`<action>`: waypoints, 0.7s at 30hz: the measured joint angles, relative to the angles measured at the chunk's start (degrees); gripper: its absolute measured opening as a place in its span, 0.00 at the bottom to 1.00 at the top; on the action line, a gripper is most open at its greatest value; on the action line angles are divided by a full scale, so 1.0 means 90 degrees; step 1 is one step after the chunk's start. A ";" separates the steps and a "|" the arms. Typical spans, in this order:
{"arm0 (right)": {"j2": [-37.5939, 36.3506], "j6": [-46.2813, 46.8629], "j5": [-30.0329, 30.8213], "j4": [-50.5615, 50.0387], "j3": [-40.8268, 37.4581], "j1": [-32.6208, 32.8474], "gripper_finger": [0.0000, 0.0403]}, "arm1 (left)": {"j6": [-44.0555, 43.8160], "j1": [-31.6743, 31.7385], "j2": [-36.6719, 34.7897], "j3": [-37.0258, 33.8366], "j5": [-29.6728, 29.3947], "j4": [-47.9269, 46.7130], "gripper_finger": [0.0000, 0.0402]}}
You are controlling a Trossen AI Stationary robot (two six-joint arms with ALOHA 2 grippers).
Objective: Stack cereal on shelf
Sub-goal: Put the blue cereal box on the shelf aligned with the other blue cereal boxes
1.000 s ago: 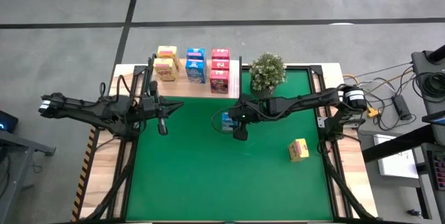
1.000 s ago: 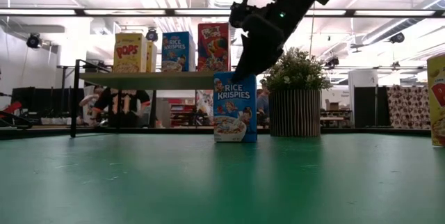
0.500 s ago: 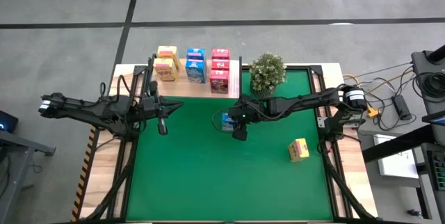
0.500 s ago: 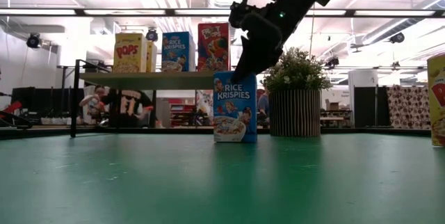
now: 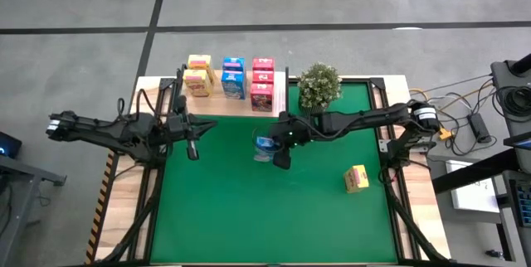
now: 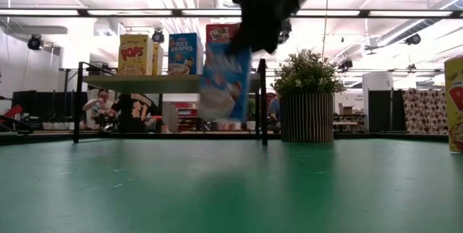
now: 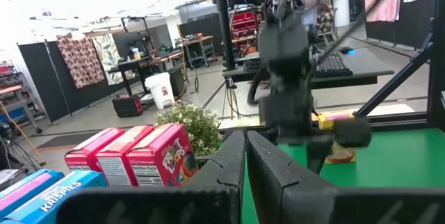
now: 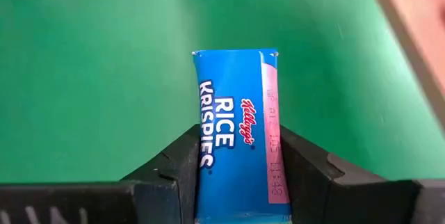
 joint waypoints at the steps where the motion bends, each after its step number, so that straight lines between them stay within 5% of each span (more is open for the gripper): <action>1: 0.0000 -0.0050 -0.0050 0.0003 0.0156 0.0003 0.37 | 0.0002 0.0000 -0.0022 -0.0001 0.0000 -0.0008 0.00; 21: 0.0000 -0.1754 0.0642 -0.0297 0.2814 -0.0306 0.37 | -0.0136 0.0000 -0.0366 -0.0008 0.0000 -0.0160 0.00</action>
